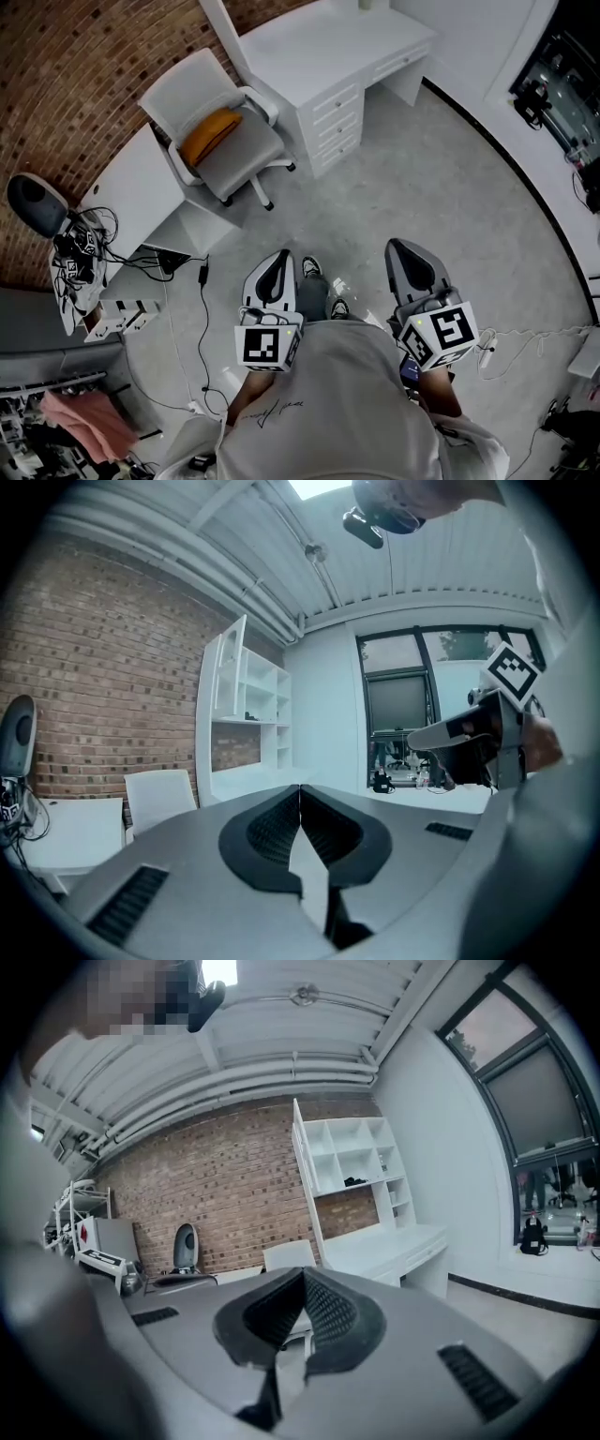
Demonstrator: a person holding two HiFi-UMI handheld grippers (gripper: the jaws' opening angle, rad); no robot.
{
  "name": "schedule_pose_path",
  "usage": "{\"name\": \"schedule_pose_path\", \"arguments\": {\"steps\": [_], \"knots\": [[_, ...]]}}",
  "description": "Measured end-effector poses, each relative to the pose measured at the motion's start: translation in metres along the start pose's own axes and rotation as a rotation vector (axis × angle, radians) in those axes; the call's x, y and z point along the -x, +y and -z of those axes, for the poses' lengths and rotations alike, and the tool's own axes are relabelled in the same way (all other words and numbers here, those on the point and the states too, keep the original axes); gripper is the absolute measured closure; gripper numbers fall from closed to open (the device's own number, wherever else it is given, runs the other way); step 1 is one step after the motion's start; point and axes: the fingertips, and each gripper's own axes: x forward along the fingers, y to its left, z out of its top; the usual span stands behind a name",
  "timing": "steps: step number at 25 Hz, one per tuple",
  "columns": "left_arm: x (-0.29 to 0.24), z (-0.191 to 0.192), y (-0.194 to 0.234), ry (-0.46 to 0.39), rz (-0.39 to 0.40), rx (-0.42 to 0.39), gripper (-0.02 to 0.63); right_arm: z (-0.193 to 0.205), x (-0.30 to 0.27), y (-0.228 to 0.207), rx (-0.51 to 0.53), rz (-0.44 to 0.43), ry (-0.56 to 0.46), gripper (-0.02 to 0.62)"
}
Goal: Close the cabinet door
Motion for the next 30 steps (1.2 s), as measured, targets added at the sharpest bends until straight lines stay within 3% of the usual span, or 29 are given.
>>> {"name": "schedule_pose_path", "arguments": {"steps": [8, 16, 23, 27, 30], "knots": [[-0.054, 0.003, 0.017, 0.001, 0.032, 0.033, 0.591, -0.009, -0.04, -0.019, 0.057, 0.007, 0.025, 0.572], [-0.134, -0.023, 0.055, -0.038, 0.059, 0.049, 0.591, -0.041, -0.118, -0.041, 0.076, -0.042, 0.048, 0.572], [-0.207, -0.047, 0.079, -0.052, 0.165, 0.064, 0.591, -0.074, -0.184, -0.054, 0.077, -0.127, 0.073, 0.574], [-0.242, -0.062, 0.083, -0.069, 0.274, 0.118, 0.591, -0.09, -0.223, -0.059, 0.088, -0.186, 0.075, 0.574], [-0.263, -0.068, 0.095, -0.08, 0.279, 0.102, 0.591, -0.103, -0.249, -0.065, 0.101, -0.204, 0.041, 0.574]]}}
